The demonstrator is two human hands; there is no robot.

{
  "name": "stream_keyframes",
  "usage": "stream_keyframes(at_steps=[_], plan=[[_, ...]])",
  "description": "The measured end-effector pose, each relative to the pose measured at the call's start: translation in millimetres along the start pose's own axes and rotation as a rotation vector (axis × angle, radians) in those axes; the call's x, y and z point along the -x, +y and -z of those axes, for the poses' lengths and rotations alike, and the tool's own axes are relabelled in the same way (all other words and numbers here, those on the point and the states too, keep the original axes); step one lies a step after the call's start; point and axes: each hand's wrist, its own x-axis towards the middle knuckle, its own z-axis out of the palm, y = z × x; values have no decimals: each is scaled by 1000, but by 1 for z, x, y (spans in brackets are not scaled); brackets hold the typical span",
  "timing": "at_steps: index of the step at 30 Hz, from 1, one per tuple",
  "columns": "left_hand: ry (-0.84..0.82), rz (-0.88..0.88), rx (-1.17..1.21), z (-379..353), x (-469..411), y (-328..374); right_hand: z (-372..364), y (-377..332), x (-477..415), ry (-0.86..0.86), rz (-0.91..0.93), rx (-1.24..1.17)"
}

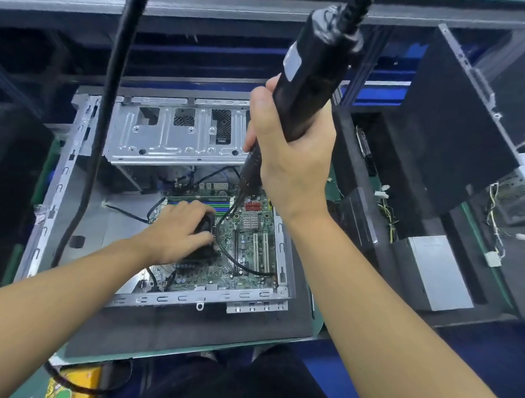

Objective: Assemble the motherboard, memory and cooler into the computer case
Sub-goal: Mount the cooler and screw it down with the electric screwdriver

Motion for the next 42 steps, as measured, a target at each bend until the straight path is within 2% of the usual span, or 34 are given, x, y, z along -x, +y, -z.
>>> stream_keyframes(at_steps=[3, 5, 9, 17, 26, 37, 42], plan=[[148, 21, -68, -7, -5, 3, 1, 2, -4, -26, 0, -12], [202, 115, -181, -13, -11, 14, 3, 4, -8, -39, -5, -28], [181, 189, -350, -17, -20, 24, 7, 9, -14, -81, -24, -52], [138, 179, -412, -18, -20, 23, 7, 16, -17, -131, -96, -103], [113, 189, -404, -16, -21, 27, -2, 5, -18, -143, -77, -92], [221, 116, -331, -23, -21, 18, -9, 6, 4, -14, -96, -59], [273, 162, -295, -22, -21, 19, -16, 8, 2, 14, -40, -5]])
